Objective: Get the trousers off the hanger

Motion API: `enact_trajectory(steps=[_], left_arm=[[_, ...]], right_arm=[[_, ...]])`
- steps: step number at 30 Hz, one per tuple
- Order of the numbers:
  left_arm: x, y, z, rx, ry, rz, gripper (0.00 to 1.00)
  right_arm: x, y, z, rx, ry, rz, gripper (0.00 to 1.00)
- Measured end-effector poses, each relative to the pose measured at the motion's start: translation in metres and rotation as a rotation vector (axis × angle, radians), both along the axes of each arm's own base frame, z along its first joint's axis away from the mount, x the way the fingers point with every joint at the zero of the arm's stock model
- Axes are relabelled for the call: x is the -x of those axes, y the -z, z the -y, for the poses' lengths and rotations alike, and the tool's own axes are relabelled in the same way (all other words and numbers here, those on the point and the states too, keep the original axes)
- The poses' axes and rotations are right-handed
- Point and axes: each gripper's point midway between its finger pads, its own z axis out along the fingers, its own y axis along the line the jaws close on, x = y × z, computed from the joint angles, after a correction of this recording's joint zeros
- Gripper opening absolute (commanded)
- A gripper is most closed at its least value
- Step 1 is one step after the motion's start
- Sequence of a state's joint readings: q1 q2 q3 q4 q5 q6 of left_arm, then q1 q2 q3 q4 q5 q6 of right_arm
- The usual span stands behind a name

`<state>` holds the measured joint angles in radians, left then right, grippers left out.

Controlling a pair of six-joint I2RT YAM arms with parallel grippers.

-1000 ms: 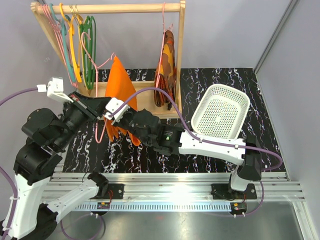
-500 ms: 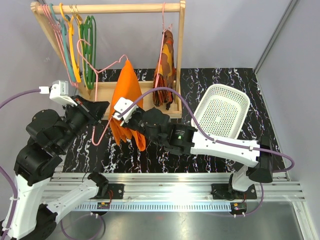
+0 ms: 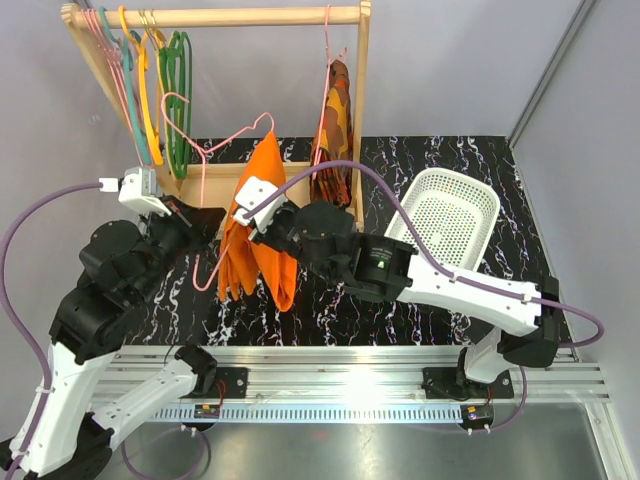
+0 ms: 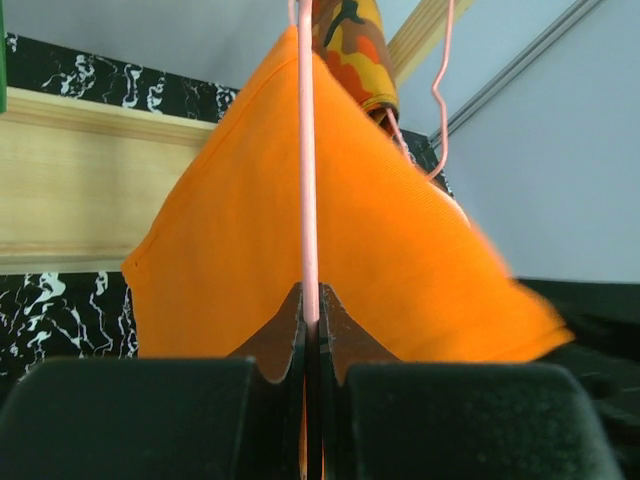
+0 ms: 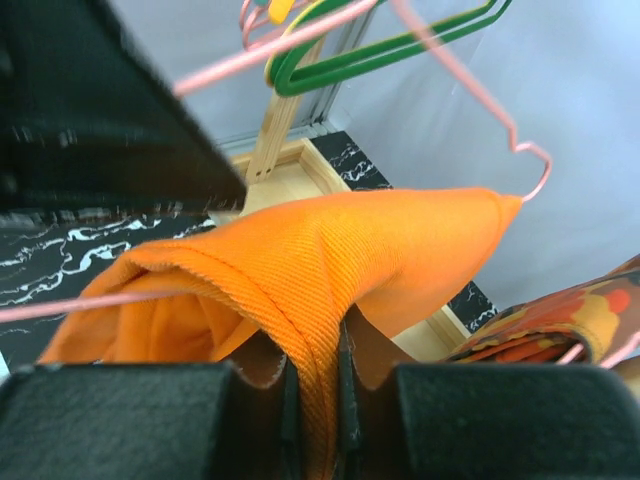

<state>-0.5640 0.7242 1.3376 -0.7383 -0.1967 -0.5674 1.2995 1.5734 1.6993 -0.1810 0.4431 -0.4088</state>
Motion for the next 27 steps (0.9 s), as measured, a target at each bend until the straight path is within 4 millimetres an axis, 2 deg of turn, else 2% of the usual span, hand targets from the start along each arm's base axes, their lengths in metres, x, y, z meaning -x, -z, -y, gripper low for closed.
enact_trajectory(steps=[7,16,20,24,27], left_arm=[[0.002,0.025,-0.01,-0.016,-0.039,-0.01,0.0],[0.003,0.041,-0.02,-0.044,-0.082,-0.014,0.0],[0.003,0.046,-0.022,-0.059,-0.087,-0.016,0.0],[0.002,0.052,-0.025,-0.086,-0.097,-0.02,0.0],[0.003,0.056,-0.03,-0.108,-0.109,-0.024,0.0]], right_arm=[[0.009,-0.04,0.017,-0.039,-0.022,0.002,0.0],[0.02,-0.099,0.046,-0.093,-0.045,0.024,0.0],[0.026,-0.143,0.071,-0.153,-0.043,0.06,0.0],[0.033,-0.196,0.102,-0.27,-0.037,0.117,0.0],[0.038,-0.221,0.125,-0.33,-0.029,0.146,0.0]])
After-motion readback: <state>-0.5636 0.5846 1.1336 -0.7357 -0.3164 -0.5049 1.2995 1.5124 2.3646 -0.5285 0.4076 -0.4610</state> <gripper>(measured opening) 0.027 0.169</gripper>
